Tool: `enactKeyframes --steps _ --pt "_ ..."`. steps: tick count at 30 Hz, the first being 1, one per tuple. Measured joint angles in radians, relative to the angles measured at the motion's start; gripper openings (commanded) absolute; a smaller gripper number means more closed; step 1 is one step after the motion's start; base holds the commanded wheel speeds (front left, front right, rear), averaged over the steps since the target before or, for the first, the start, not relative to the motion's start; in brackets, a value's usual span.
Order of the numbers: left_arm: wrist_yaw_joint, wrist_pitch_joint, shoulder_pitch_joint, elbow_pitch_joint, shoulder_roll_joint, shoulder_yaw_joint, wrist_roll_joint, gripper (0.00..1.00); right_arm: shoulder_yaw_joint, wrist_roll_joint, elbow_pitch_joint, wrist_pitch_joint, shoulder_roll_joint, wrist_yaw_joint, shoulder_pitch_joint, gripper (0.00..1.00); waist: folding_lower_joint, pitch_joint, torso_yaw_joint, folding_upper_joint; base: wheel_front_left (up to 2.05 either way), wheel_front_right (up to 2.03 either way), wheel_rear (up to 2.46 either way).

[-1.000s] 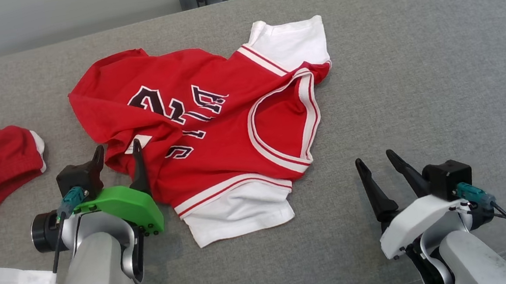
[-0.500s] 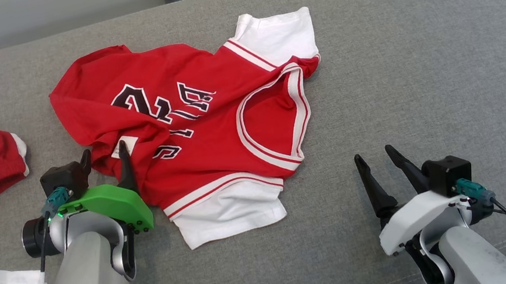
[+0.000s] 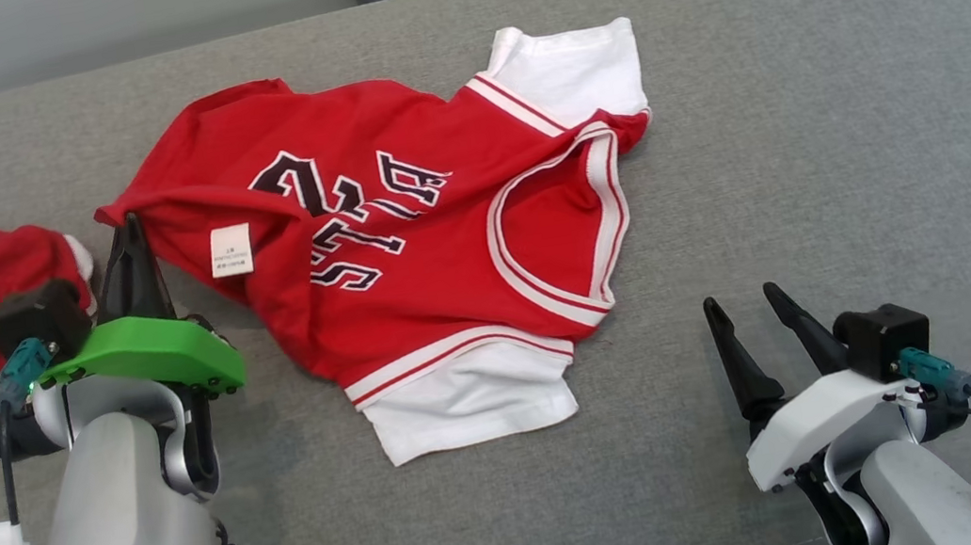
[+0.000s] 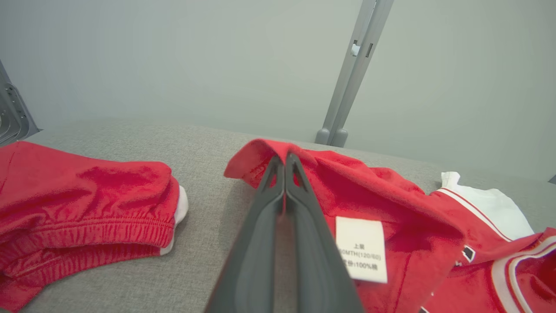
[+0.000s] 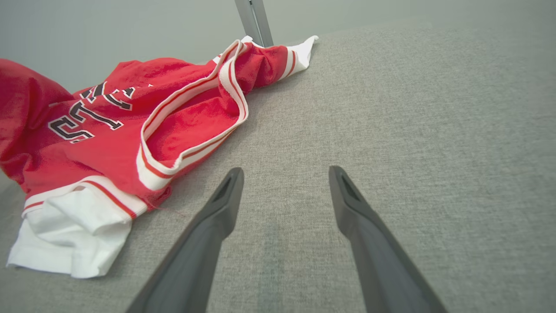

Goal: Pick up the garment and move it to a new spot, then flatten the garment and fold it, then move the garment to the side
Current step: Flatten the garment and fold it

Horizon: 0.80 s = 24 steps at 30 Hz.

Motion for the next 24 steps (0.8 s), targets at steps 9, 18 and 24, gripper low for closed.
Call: enactKeyframes --steps 9,18,24 --pt "0.016 0.000 0.100 -0.033 0.074 0.044 0.026 0.13 0.010 0.011 0.005 0.000 0.022 0.000 0.007 1.00 0.0000 -0.028 0.105 0.0000 0.00 0.00 0.00" --pt "0.033 0.006 0.193 0.009 0.047 0.043 0.024 1.00 0.041 0.040 0.057 0.000 0.034 0.000 -0.026 1.00 0.0000 -0.033 0.177 0.0000 0.00 0.00 0.00" --pt "0.027 0.002 0.210 -0.039 0.010 0.031 0.036 1.00 0.073 0.080 0.123 0.000 0.038 0.000 -0.052 1.00 0.0000 -0.023 0.215 0.0000 0.00 0.00 0.00"
